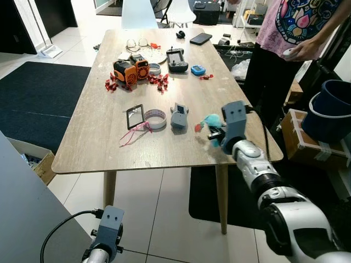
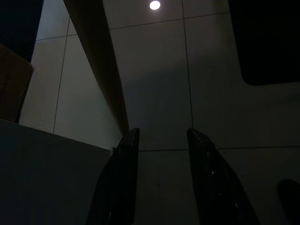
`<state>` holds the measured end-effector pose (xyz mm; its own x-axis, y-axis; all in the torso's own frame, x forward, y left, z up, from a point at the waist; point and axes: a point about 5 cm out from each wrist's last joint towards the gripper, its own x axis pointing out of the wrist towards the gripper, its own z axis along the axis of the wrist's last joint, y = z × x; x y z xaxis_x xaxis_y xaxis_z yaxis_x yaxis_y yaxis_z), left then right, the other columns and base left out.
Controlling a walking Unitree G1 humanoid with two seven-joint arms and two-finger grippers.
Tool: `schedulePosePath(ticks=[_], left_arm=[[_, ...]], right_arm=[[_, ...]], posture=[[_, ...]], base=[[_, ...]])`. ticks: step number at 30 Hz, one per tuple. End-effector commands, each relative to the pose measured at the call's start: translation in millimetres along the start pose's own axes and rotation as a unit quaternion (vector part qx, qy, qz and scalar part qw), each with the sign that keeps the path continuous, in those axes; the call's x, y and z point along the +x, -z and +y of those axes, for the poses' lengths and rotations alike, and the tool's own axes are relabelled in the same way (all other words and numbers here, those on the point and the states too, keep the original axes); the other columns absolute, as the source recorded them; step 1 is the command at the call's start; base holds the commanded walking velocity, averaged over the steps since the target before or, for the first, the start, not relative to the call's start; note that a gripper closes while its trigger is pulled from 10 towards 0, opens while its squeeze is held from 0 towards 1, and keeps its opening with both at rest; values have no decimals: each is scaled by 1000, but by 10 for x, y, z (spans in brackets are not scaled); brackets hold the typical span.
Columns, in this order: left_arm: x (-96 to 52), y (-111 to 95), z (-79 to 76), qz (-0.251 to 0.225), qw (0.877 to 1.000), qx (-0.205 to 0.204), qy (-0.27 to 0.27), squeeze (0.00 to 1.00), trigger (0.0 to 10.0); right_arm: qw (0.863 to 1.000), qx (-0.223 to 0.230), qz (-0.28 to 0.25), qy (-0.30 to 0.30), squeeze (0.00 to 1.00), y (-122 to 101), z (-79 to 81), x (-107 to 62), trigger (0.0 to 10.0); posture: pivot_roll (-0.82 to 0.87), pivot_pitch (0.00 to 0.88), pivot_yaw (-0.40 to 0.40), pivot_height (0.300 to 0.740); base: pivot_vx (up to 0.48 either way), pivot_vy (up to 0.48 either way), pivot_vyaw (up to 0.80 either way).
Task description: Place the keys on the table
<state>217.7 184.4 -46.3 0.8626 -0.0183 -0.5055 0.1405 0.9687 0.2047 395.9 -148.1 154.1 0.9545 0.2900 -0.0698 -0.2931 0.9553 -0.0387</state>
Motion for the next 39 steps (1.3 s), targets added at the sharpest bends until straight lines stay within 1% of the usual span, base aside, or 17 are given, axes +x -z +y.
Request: schedulePosePath(ticks=[1,12,13,18,19,20,21,22,27,28,31,32,33,34,39], left_arm=[[-27,69,13,15,1000,-8,-4,0,10000],[-13,47,1,14,1000,-10,-1,0,10000],[-13,48,0,14,1000,-10,-1,0,10000],[-18,56,1,15,1000,-10,-3,0,10000],[-19,58,1,15,1000,-11,-3,0,10000],[-19,58,1,15,1000,-11,-3,0,10000],[-20,59,1,15,1000,-11,-3,0,10000],[-22,63,2,15,1000,-11,-4,0,10000],[-25,67,3,16,1000,-11,-3,0,10000],[-25,68,2,16,1000,-11,-3,0,10000],[-22,65,-4,16,1000,-11,-2,0,10000],[-21,65,-9,17,1000,-11,-2,0,10000],[-21,65,-9,17,1000,-11,-2,0,10000],[-22,66,-10,17,1000,-11,-1,0,10000],[-26,73,-14,18,1000,-11,0,0,10000]], right_arm=[[1000,9,-13,-3,0,-22,16,6,10000],[1000,7,-18,-11,0,-67,51,32,10000],[1000,7,-18,-12,1000,-67,53,33,10000],[1000,3,-26,-4,1000,-81,49,32,10000],[1000,2,-31,0,525,-96,45,33,10000],[1000,2,-31,0,525,-96,45,33,10000],[999,5,-40,5,0,-123,33,34,10000],[998,13,-53,11,0,-161,16,34,10000],[998,26,-58,7,0,-176,6,33,10000],[998,30,-59,4,1000,-177,6,32,10000],[998,34,-60,-3,1000,-174,9,30,10000],[998,24,-61,3,1000,-174,11,28,10000],[998,24,-61,3,1000,-174,11,28,10000],[998,22,-61,4,0,-171,13,28,10000],[998,24,-61,7,0,-157,10,24,10000]], posture=[[28,76,3,740],[24,75,4,740],[25,75,4,740],[27,75,2,740],[27,75,3,740],[27,75,3,740],[27,75,3,740],[26,76,4,740],[23,77,6,740],[23,77,6,740],[23,78,5,740],[22,80,5,740],[22,80,5,740],[23,80,6,740],[24,82,6,740]], base=[[0,0,0],[0,0,0],[0,0,0],[0,0,0],[0,0,0],[0,0,0],[0,0,0],[0,0,0],[0,0,0],[0,0,0],[0,0,0],[0,0,0],[0,0,0],[0,0,0],[0,0,0]])
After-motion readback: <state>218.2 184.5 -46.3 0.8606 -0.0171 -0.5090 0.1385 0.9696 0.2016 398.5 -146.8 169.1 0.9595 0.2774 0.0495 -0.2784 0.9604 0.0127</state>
